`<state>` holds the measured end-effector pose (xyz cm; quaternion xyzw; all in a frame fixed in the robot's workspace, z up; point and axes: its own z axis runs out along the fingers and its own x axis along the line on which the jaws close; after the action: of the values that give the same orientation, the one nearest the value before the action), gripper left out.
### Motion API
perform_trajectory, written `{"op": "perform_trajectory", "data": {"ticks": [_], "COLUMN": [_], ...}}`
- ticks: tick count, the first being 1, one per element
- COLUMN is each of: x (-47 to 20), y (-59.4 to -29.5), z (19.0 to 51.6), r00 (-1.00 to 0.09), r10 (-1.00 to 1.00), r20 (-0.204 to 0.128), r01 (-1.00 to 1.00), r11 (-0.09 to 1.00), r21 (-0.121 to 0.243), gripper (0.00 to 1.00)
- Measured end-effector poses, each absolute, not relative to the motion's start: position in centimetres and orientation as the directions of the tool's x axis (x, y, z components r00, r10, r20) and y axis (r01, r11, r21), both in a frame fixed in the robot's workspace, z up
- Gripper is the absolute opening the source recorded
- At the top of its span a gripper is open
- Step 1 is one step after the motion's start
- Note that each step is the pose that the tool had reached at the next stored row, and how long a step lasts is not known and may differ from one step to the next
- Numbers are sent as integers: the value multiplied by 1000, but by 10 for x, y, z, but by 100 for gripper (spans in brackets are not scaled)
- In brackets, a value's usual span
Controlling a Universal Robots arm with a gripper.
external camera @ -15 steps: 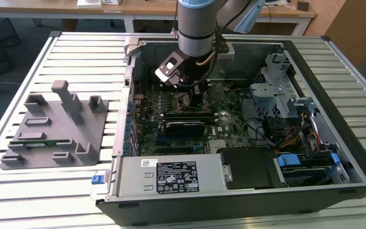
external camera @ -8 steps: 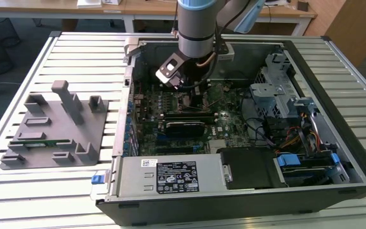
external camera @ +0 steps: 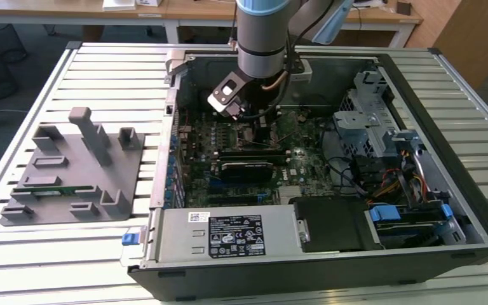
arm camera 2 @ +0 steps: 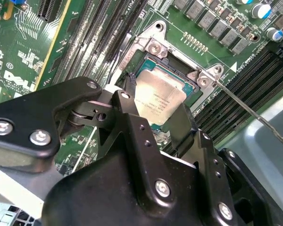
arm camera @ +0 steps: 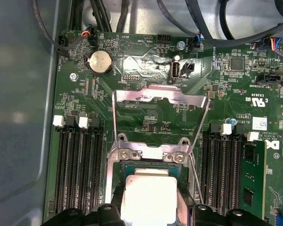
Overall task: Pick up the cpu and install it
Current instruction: 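Place the cpu into insertion slot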
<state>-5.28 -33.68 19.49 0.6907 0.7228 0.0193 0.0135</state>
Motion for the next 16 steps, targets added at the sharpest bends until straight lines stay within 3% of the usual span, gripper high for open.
{"op": "perform_trajectory", "data": {"ticks": [16], "x": [-53], "y": [-337], "z": [200], "r00": [-46], "r10": [999], "r20": [7], "r01": [998], "r11": [45], "r21": [47], "gripper": [60]}}
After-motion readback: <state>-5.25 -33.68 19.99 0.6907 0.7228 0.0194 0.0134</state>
